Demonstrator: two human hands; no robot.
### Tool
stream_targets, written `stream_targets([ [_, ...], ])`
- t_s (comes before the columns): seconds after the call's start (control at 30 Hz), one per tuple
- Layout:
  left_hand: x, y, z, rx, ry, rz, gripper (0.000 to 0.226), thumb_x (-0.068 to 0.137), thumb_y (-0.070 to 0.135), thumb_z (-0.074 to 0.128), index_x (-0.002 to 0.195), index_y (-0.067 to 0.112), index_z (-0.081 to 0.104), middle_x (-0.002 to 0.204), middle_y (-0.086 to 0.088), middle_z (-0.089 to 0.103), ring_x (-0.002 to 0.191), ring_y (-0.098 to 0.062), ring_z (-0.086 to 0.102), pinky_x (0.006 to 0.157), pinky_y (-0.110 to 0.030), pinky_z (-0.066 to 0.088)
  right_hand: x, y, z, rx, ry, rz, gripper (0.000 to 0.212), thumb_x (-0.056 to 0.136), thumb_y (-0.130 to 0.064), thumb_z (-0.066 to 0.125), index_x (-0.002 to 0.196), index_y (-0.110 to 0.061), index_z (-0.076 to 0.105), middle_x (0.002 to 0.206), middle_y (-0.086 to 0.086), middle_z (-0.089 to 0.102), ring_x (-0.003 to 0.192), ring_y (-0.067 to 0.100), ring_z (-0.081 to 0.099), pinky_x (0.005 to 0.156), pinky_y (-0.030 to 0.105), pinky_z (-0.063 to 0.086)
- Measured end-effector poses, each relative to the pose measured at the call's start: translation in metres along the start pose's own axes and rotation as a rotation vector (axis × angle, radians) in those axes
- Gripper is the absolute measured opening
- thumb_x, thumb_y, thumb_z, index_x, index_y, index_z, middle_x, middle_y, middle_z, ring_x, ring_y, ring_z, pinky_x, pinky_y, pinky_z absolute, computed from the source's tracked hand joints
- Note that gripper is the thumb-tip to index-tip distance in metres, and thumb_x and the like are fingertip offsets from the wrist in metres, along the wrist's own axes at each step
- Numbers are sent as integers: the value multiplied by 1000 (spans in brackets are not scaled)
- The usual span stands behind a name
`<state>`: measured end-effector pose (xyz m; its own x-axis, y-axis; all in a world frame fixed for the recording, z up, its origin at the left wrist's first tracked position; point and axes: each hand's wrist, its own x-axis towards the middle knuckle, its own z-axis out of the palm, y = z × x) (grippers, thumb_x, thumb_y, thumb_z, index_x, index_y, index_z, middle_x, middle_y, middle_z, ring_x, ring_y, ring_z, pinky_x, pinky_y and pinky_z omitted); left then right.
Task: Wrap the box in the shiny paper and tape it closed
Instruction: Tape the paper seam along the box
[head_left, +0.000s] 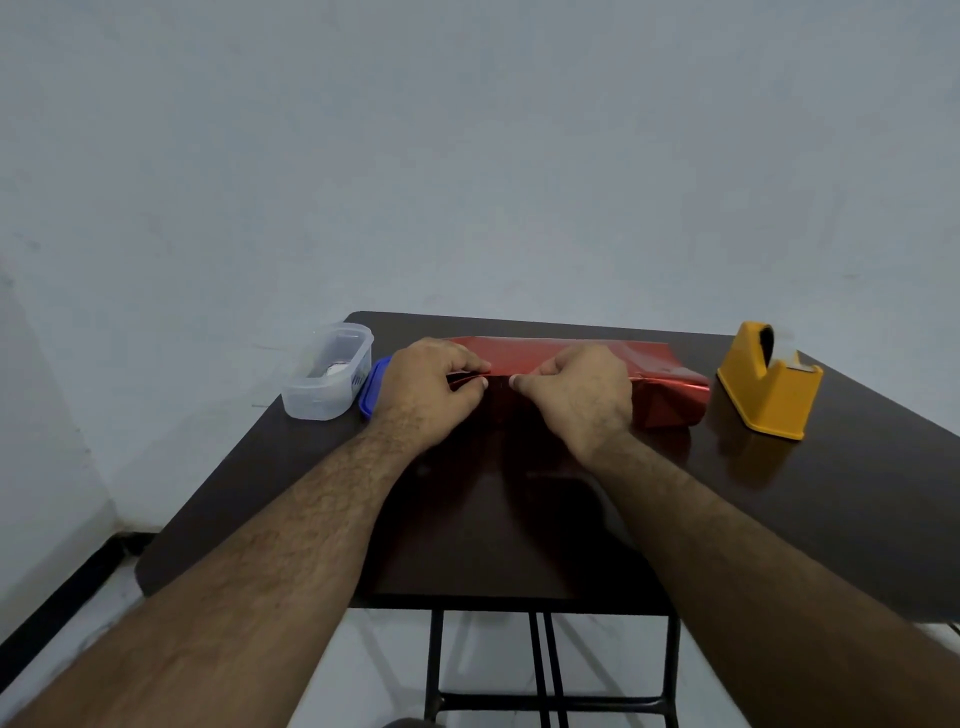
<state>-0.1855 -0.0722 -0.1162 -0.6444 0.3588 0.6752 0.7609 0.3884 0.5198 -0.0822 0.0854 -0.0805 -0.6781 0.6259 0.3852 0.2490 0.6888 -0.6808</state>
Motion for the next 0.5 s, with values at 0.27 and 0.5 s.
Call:
stream_targets([
  [0.27,0,-1,-1,7,10,8,19,85,22,84,103,27,86,104,11,79,108,-12,68,103,-46,55,3,-1,-5,-197,25,-52,48,74,-60,86,58,-17,70,52,-6,64,50,8,63,46,21,39],
  [0.5,-2,2,-1,-8,3,-18,20,84,21,84,103,27,85,101,17,75,109,-10,66,104,-42,54,7,20,-15,-255,30,-138,39,80,-48,84,64,-18,64,61,-8,65,62,12,63,64,31,57],
])
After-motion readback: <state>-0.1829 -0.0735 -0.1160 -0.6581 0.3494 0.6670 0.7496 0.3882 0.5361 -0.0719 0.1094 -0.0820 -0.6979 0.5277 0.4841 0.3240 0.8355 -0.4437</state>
